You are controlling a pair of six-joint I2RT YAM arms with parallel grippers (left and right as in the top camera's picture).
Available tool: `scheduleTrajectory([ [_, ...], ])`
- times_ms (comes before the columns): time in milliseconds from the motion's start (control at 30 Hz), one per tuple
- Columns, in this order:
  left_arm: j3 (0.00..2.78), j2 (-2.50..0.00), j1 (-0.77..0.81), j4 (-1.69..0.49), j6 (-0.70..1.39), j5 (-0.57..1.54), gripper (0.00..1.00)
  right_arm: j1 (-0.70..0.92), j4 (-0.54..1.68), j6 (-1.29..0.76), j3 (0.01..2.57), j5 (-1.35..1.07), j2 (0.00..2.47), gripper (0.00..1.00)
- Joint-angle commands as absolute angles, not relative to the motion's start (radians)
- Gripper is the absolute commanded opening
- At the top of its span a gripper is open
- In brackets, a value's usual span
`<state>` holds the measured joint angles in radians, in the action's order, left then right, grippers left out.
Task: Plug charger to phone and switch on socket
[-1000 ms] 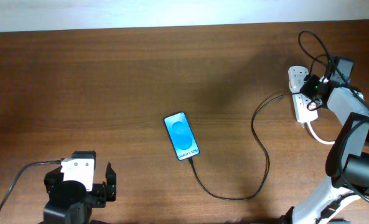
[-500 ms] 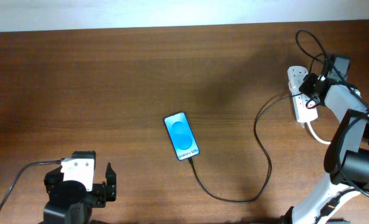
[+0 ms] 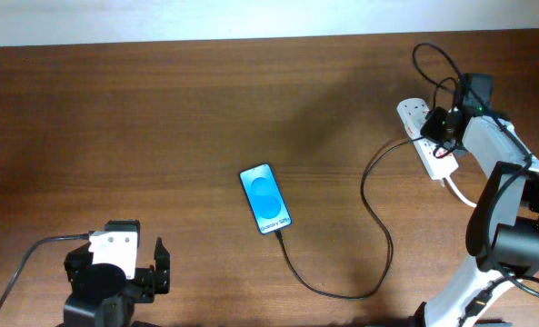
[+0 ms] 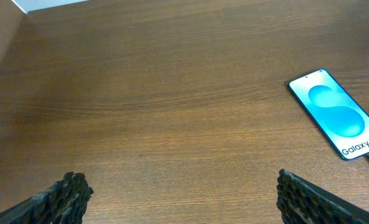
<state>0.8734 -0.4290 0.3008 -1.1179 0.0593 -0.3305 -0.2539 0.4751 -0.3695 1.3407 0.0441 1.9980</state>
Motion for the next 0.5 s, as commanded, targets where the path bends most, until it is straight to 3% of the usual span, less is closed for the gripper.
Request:
scheduleTrajectory([
  [0, 0.892, -0.425, 0.299, -1.116, 0.043, -0.345, 0.99, -0.263, 0.554, -0.374, 1.389, 0.072, 1.984, 0.04],
  [467, 0.892, -0.425, 0.299, -1.115, 0.043, -0.345, 0.99, -0.276, 0.574, -0.382, 1.458, -0.009, 2.027, 0.04],
])
